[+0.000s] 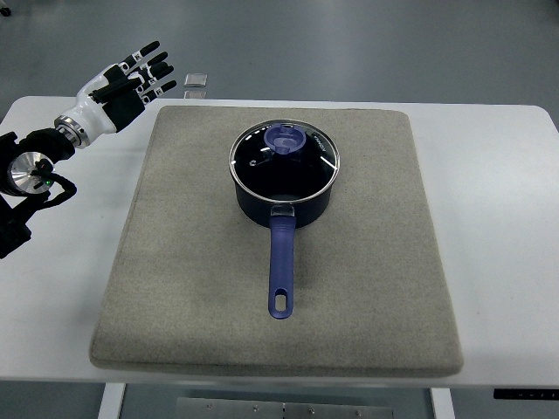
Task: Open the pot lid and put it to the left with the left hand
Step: 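Raise the left hand and swing it toward the pot lid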
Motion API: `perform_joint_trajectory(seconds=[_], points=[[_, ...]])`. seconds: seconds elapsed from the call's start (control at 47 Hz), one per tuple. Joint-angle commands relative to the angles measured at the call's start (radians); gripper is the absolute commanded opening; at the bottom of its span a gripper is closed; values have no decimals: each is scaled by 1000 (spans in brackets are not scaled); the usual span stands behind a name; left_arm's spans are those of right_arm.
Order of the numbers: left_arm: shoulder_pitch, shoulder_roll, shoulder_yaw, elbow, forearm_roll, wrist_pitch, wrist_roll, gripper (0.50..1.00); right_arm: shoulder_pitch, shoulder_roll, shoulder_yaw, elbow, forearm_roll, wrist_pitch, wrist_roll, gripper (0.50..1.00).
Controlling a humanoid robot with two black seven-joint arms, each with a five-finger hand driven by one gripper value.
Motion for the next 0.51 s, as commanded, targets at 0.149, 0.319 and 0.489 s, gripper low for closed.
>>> perform_joint_trajectory(seconds=[0.149,0.319,0.489], points=[[-1,1,1,0,3,0,0,992,0,0,1,0,-2,0,0,917],[-14,1,8,8,5,6,0,992,0,0,1,0,-2,0,0,917],[-21,2,15,8,49,-8,-6,992,0,0,-2,0,0,0,0,917]])
